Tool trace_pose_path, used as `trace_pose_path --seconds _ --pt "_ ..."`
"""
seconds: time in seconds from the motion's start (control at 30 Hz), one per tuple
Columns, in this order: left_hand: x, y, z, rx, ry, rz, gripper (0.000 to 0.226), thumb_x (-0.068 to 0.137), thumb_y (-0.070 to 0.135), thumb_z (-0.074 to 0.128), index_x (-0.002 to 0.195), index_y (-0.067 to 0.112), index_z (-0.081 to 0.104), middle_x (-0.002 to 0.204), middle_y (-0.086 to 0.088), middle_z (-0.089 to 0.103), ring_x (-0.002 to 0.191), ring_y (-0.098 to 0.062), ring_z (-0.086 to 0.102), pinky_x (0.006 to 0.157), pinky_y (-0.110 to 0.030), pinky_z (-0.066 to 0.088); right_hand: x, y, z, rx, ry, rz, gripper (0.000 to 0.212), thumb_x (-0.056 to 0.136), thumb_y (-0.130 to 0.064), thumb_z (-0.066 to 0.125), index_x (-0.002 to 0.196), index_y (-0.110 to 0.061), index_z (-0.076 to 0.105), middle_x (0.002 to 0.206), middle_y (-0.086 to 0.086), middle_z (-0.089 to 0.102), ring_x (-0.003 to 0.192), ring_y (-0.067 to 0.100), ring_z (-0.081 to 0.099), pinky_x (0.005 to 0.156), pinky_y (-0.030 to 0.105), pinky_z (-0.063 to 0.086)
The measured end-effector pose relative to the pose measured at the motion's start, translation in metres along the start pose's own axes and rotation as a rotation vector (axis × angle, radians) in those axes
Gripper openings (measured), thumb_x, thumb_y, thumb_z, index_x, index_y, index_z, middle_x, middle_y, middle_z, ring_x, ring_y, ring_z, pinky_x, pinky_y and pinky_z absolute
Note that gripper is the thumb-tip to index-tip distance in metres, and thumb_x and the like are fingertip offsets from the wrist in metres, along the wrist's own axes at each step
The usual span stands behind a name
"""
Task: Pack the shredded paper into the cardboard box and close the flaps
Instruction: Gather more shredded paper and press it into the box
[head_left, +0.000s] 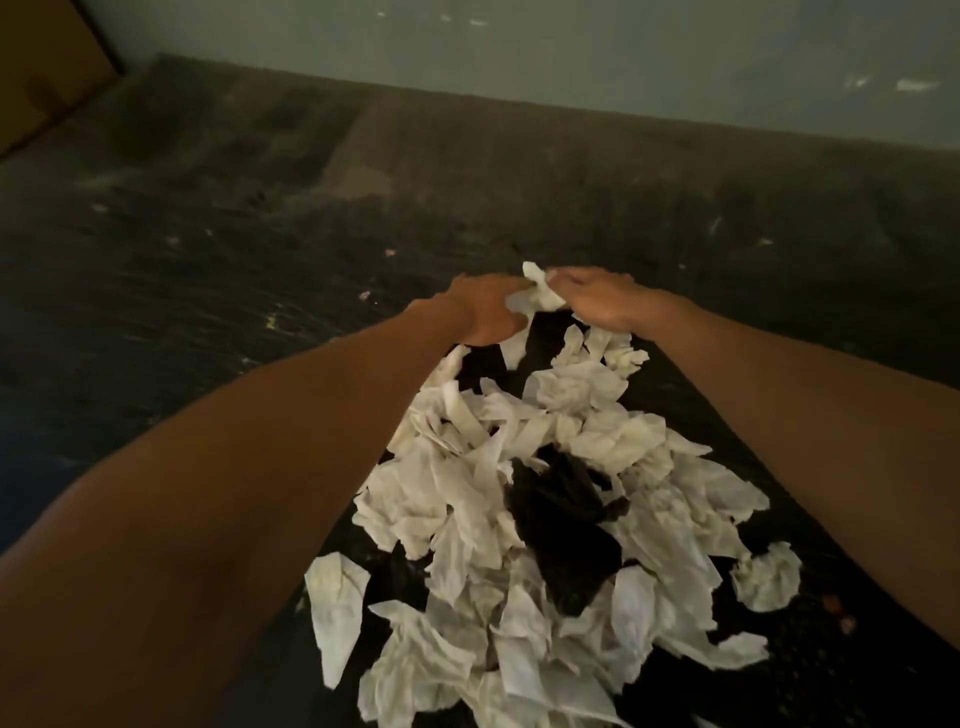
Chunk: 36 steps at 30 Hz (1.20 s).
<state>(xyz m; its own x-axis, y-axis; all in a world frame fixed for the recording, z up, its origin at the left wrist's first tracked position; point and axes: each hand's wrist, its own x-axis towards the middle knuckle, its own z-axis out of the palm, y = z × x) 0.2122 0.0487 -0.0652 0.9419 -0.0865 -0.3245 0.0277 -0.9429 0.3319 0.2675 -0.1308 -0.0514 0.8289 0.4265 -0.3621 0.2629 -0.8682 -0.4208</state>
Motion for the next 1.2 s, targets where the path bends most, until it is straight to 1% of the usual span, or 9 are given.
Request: trace_pose_path --seconds 0.1,0.27,0.47,0.6,0.7,0.8,0.93,1.07,1.2 --pt "-0.009 0.003 0.006 0.057 0.031 0.019 0.048 0.088 0.042 0.060 0.135 0.037 0.050 0.145 -0.006 0.044 0.134 -0.035 0.039 0.111 -0.056 0.030 -0.018 0.005 0.008 -0.043 -0.019 -0.025 0.048 0.096 -0.053 0.028 0.138 -0.036 0.046 0.150 0.007 0.039 0.136 0.032 0.035 0.110 0.048 0.028" --pt "-0.042 -0.001 -0.001 -0.263 0.094 0.037 0.033 0.088 0.001 0.060 0.115 0.018 0.067 0.128 -0.008 0.060 0.113 -0.024 0.058 0.087 -0.028 0.047 -0.073 0.004 0.002 0.204 -0.134 -0.003 0.031 0.094 -0.047 0.046 0.115 -0.034 0.064 0.121 -0.005 0.062 0.105 0.016 0.057 0.094 0.040 0.047" --pt "-0.106 0.009 -0.015 -0.393 0.056 0.125 0.023 0.093 0.005 0.055 0.104 0.019 0.070 0.112 -0.001 0.068 0.102 -0.015 0.062 0.082 -0.024 0.046 -0.145 -0.006 -0.014 0.461 -0.248 -0.023 0.025 0.097 -0.040 0.048 0.100 -0.033 0.072 0.114 -0.011 0.064 0.107 0.012 0.059 0.090 0.036 0.053" --pt "-0.164 0.018 -0.018 -0.459 0.094 0.175 0.026 0.092 0.007 0.054 0.088 0.029 0.068 0.102 0.009 0.067 0.099 -0.005 0.061 0.087 -0.031 0.047 -0.208 -0.017 -0.024 0.463 -0.242 -0.192 0.024 0.098 -0.036 0.049 0.101 -0.034 0.073 0.109 -0.020 0.068 0.102 -0.001 0.062 0.086 0.026 0.052" --pt "-0.213 0.015 -0.009 -0.368 0.176 0.174 0.024 0.086 0.040 0.051 0.108 0.043 0.060 0.130 0.010 0.053 0.125 -0.014 0.046 0.107 -0.052 0.037 -0.254 -0.011 -0.025 0.482 -0.161 -0.292 0.020 0.090 -0.046 0.058 0.107 -0.042 0.068 0.112 -0.023 0.065 0.102 0.000 0.062 0.090 0.029 0.049" --pt "-0.257 0.015 0.009 -0.239 0.143 0.138 0.085 0.070 0.080 0.052 0.144 0.058 0.016 0.161 0.015 0.004 0.149 -0.022 0.004 0.116 -0.062 0.014 -0.284 0.008 -0.013 0.409 0.036 -0.264 0.068 0.068 -0.068 0.068 0.130 -0.061 0.040 0.146 -0.022 0.031 0.134 0.007 0.035 0.108 0.047 0.036" --pt "-0.270 0.027 0.055 0.029 0.007 0.222 0.140 0.048 0.085 0.068 0.143 0.050 -0.029 0.152 0.009 -0.043 0.140 -0.030 -0.039 0.112 -0.063 -0.013 -0.286 0.019 0.040 -0.010 -0.140 -0.235 0.131 0.049 -0.073 0.077 0.138 -0.062 -0.019 0.146 -0.018 -0.045 0.139 0.021 -0.037 0.111 0.061 -0.011" --pt "-0.245 0.027 0.094 0.184 -0.045 0.204 0.140 0.054 0.079 0.072 0.141 0.049 -0.033 0.153 -0.002 -0.042 0.137 -0.034 -0.043 0.111 -0.067 -0.015 -0.271 0.020 0.091 -0.251 -0.160 -0.302 0.128 0.051 -0.082 0.067 0.140 -0.057 -0.022 0.142 -0.010 -0.053 0.133 0.024 -0.047 0.108 0.062 -0.018" --pt "-0.237 0.018 0.106 0.213 0.034 0.199 0.118 0.059 0.085 0.061 0.147 0.051 -0.011 0.163 -0.001 -0.012 0.147 -0.033 -0.022 0.114 -0.068 -0.004 -0.262 0.022 0.106 -0.431 -0.056 -0.294 0.101 0.062 -0.090 0.045 0.147 -0.044 0.017 0.159 0.000 -0.019 0.143 0.026 -0.028 0.113 0.067 -0.001"
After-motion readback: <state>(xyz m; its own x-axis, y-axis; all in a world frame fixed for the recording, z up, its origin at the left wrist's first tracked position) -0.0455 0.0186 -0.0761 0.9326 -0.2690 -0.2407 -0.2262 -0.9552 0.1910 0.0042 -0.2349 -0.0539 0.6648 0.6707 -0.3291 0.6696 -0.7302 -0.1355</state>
